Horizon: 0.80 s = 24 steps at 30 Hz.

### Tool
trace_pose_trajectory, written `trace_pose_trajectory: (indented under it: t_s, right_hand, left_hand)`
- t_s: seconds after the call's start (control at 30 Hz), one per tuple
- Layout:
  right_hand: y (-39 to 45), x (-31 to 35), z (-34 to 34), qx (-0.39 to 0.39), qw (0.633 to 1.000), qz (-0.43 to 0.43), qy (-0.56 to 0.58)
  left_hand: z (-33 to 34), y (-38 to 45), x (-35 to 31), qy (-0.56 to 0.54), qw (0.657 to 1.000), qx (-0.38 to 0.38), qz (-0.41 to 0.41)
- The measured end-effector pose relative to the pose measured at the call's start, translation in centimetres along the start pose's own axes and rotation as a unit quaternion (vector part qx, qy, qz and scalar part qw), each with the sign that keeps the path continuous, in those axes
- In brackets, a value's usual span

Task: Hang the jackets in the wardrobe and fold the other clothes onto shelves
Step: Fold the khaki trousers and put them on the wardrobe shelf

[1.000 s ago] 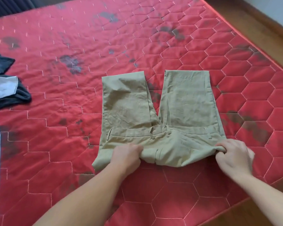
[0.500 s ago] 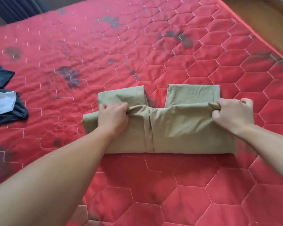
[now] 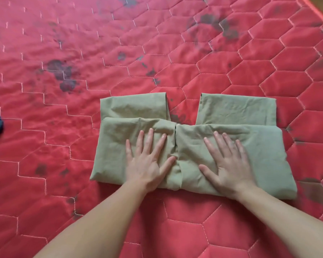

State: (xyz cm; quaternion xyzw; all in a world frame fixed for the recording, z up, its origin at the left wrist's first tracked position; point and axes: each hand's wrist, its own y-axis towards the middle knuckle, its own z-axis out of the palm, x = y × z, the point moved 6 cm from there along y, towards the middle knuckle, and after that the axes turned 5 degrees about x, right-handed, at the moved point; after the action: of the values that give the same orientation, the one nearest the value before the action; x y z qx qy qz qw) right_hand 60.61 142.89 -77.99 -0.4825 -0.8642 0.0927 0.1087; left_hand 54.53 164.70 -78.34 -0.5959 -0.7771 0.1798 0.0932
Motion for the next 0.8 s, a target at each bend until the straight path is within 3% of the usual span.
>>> trace_pose_trajectory:
  t_s: [0.13, 0.27, 0.37, 0.5, 0.6, 0.67, 0.8]
  right_hand:
    - [-0.3, 0.2, -0.5, -0.007, 1.000, -0.005, 0.021]
    - [-4.4, -0.7, -0.8, 0.031, 0.996, -0.087, -0.005]
    - [-5.6, -2.2, -1.7, 0.028, 0.995, -0.092, -0.021]
    - [-3.6, -2.1, -4.9, 0.002, 0.999, -0.033, 0.004]
    - [-1.0, -3.2, -9.8, 0.084, 0.994, 0.067, 0.018]
    - [1.7, -3.8, -13.0, 0.167, 0.984, 0.057, 0.025]
    - [6.0, -4.4, -17.0, 0.328, 0.942, 0.072, 0.014]
  left_hand:
    - [-0.2, -0.8, 0.4, -0.026, 0.998, -0.019, 0.056]
    - [-0.2, -4.4, 1.9, 0.013, 0.985, 0.001, 0.172]
    - [-0.9, -4.3, 2.5, 0.037, 0.984, 0.026, 0.172]
    - [-4.1, -3.0, 1.6, 0.019, 0.985, 0.007, 0.173]
    - [-9.1, -1.3, 1.6, -0.009, 0.991, 0.021, 0.131]
    - [-12.7, 0.5, 1.6, -0.031, 0.992, 0.062, 0.106]
    - [-16.3, 3.9, 1.6, -0.049, 0.973, 0.213, 0.079]
